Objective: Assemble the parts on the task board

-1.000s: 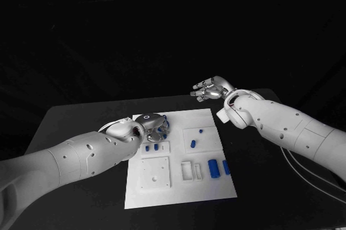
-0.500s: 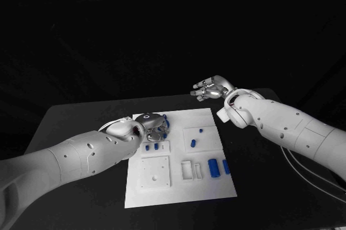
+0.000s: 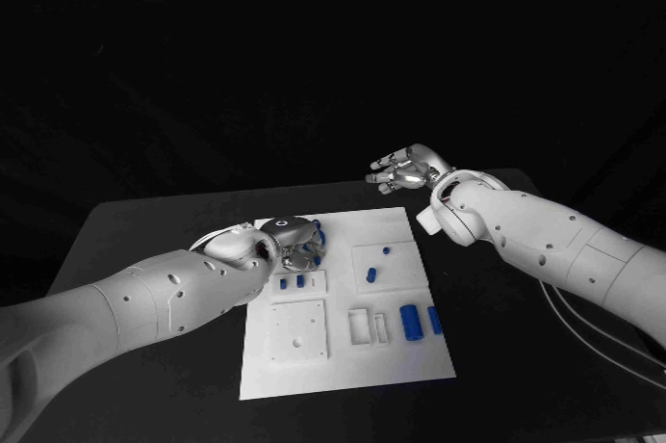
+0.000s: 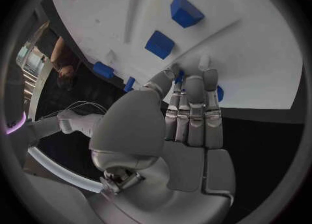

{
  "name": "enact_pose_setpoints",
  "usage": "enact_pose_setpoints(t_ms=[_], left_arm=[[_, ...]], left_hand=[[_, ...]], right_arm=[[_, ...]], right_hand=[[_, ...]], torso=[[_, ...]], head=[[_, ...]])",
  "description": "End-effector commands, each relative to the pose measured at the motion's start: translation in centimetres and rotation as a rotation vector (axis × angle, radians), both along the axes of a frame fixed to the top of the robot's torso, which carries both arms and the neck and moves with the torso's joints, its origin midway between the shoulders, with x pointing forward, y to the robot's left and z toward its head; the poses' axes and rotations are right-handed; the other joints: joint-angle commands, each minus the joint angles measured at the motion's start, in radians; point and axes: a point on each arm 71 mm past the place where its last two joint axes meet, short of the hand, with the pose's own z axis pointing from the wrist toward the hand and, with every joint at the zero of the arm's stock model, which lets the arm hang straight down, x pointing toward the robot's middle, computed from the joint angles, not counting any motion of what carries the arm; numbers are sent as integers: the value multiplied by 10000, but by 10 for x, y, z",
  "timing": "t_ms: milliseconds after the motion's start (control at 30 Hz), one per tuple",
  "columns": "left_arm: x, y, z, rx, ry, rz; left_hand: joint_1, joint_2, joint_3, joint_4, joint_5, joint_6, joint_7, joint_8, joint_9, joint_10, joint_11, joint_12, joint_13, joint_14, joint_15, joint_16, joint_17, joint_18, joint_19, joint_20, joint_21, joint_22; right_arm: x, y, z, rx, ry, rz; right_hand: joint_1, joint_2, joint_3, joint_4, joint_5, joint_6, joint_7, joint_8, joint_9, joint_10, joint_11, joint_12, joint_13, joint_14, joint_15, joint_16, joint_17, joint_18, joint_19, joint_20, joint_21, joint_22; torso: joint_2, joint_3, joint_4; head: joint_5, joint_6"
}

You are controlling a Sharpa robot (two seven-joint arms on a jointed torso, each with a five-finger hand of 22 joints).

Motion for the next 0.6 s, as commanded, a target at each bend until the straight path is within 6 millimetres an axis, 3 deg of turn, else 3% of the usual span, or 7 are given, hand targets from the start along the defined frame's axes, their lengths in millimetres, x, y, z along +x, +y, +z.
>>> enact_pose_setpoints(t_ms=[33,467,600], left_arm=[[-3,-1,-8,263,417,-141],[-2,0,-7,77,338,61],[-1,2,-6,5,236,261]], left_hand=[[-30,100,-17,80,-58,92,13,-35,-6,113,1,-1,8,77,-4,59,3,5,79,3,-56,182],[56,299,-173,331,-86,366,-45,-37,-5,375,-77,-1,9,237,-44,97,4,6,282,-27,-174,192],[139,459,-148,357,-64,539,-75,-25,7,515,-130,2,11,315,-89,103,7,1,340,-66,-165,203]], right_arm=[[0,2,0,37,22,136],[0,3,0,28,32,153],[0,2,0,26,34,150]], right_hand=[[-49,-69,50,4,53,53,18,16,7,-32,19,-27,-10,-72,25,-45,-10,109,-75,-12,-59,-12],[-38,-64,76,-6,52,66,18,16,8,-28,18,-28,-11,-71,24,-44,-11,108,-78,-14,-59,-12],[-38,-64,76,-6,52,66,18,16,8,-28,18,-28,-11,-71,24,-44,-11,108,-78,-14,-59,-12]], torso=[[0,8,-3],[-1,7,-3],[2,1,-4]], head=[[-9,1],[-54,30],[-64,37]])
